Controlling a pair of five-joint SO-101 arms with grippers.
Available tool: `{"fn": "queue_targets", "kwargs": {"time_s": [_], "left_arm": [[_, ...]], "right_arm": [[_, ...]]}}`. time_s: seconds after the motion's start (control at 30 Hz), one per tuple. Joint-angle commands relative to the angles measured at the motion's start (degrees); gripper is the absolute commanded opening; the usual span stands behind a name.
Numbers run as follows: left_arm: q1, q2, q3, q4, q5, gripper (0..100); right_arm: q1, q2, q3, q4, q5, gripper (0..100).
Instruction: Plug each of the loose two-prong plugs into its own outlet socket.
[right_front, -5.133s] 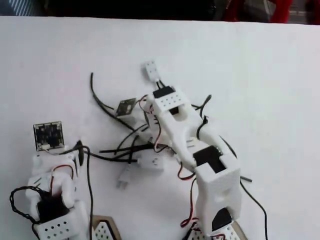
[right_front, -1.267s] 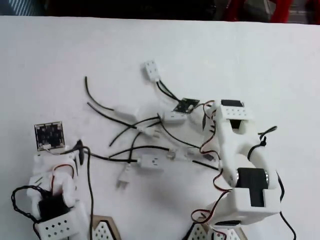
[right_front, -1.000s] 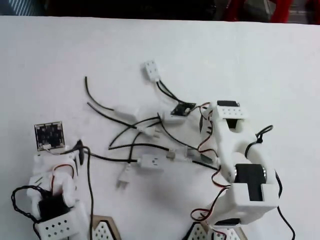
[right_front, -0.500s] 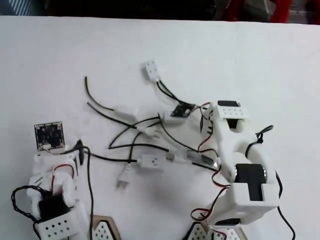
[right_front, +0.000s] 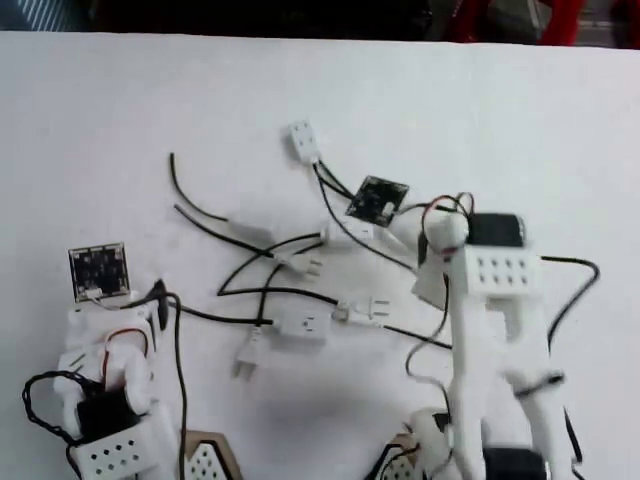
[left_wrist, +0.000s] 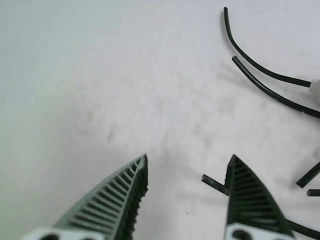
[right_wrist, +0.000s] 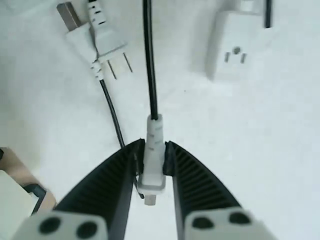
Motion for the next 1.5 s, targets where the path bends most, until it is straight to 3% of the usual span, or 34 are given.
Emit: {"fn": "queue_targets", "kwargs": {"time_s": [0.0, 0.23, 0.47, 0.6, 0.9, 1.03, 1.13, 1.23, 1.47], "left_arm": [[-0.4, -0.6, -0.5, -1.3, 0.4, 26], [0.7, -0.6, -1.0, -2.4, 0.9, 26], [8.4, -0.6, -4.1, -9.4, 2.2, 26], [14.1, -0.6, -5.9, -14.1, 6.8, 26], [22.5, -0.6, -5.9, -22.1, 9.8, 26], [24.0, -0.6, -5.8, -23.8, 9.9, 26], [27.6, -0.6, -6.3, -23.8, 11.6, 26], [31.4, -0.6, -8.0, -23.3, 12.4, 26], [40.7, -0.6, -16.5, -15.3, 12.3, 26]], "right_arm": [[0.0, -13.7, -1.1, 1.5, -5.2, 1.7], [-8.7, -19.3, -0.9, -1.9, -24.7, 1.7], [-24.9, -19.7, 1.2, -8.3, -48.1, 1.8], [-33.3, -19.8, 5.5, -16.7, -55.9, 1.8], [-41.4, -21.2, 23.2, -38.4, -57.9, 1.8], [-41.5, -28.2, 27.3, -39.6, -60.4, 1.8], [-41.5, -34.3, 30.0, -39.6, -65.5, 1.7], [-42.2, -38.7, 32.6, -39.6, -66.0, 1.7], [-42.9, -41.1, 35.3, -39.5, -65.9, 1.7]]}}
